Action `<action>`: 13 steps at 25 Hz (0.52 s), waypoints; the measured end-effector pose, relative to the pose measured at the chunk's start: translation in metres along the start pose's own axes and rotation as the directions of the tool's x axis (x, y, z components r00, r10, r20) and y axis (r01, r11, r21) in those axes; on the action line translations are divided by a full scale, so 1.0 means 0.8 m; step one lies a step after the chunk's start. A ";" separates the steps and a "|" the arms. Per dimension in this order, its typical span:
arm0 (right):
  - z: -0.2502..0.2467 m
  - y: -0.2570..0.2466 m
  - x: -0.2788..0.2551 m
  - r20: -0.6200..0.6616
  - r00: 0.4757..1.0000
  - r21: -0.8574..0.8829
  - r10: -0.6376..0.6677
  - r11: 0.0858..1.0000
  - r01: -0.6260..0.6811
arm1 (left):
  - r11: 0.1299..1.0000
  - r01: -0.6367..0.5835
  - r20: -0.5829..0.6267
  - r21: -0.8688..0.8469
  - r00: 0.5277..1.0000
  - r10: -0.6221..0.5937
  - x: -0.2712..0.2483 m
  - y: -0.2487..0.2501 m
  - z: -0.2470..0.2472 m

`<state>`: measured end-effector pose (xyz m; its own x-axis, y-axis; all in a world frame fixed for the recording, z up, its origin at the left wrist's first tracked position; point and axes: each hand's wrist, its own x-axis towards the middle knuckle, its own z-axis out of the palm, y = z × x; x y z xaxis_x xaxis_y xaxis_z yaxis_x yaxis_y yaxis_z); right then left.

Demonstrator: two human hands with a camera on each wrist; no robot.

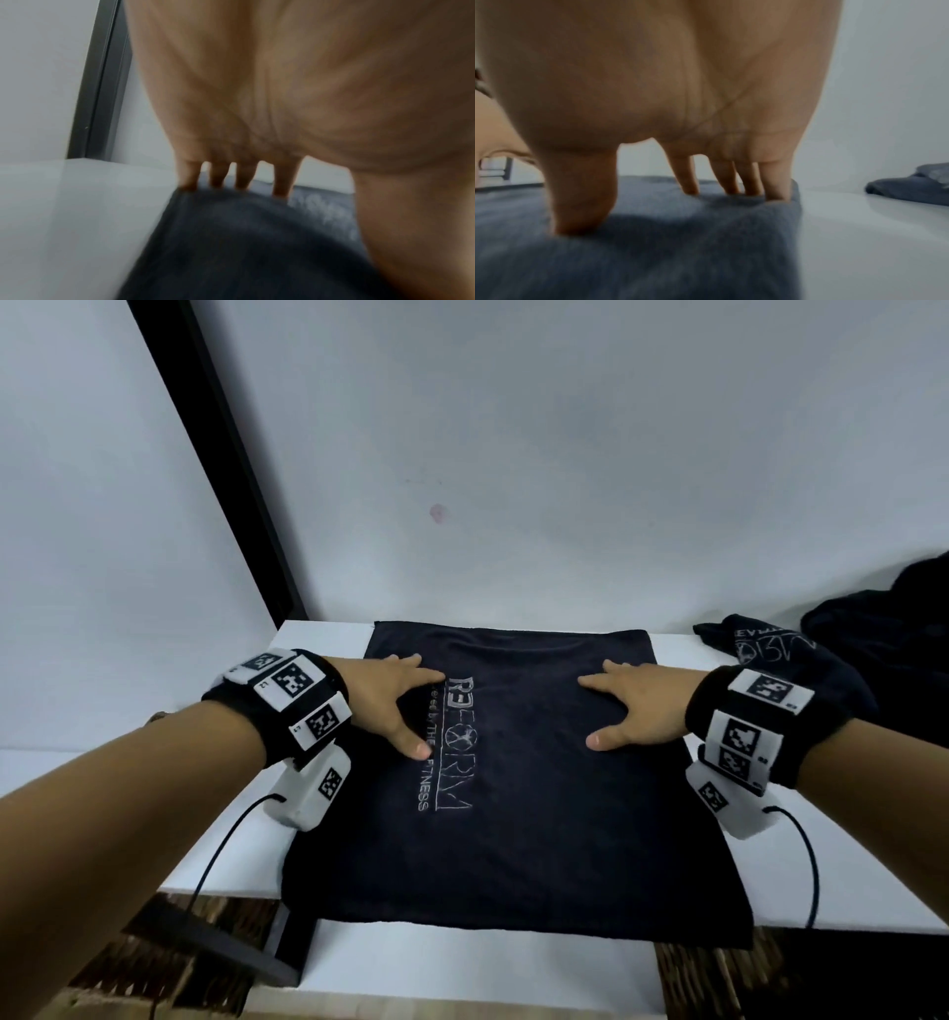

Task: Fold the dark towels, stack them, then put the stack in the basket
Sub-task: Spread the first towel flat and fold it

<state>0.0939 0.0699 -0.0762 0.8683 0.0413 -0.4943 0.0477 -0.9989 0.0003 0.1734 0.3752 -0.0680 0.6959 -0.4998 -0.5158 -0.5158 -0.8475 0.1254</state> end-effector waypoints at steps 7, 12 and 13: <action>0.003 -0.004 -0.032 -0.101 0.992 0.050 -0.073 0.996 0.079 | 0.993 -0.111 -0.108 0.042 0.988 0.115 -0.039 0.023 0.012; 0.046 -0.027 -0.105 -0.071 0.979 -0.036 -0.191 0.981 0.189 | 0.969 -0.213 -0.058 0.128 0.973 0.222 -0.123 0.047 0.099; 0.051 -0.029 -0.110 -0.093 0.981 -0.021 -0.168 0.986 0.167 | 0.970 -0.205 -0.077 0.132 0.973 0.216 -0.127 0.047 0.115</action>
<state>-0.0038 0.0881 -0.0683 0.8898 0.2110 -0.4047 0.2025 -0.9772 -0.0642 0.0374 0.4107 -0.0884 0.6042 -0.6833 -0.4099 -0.7088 -0.6959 0.1153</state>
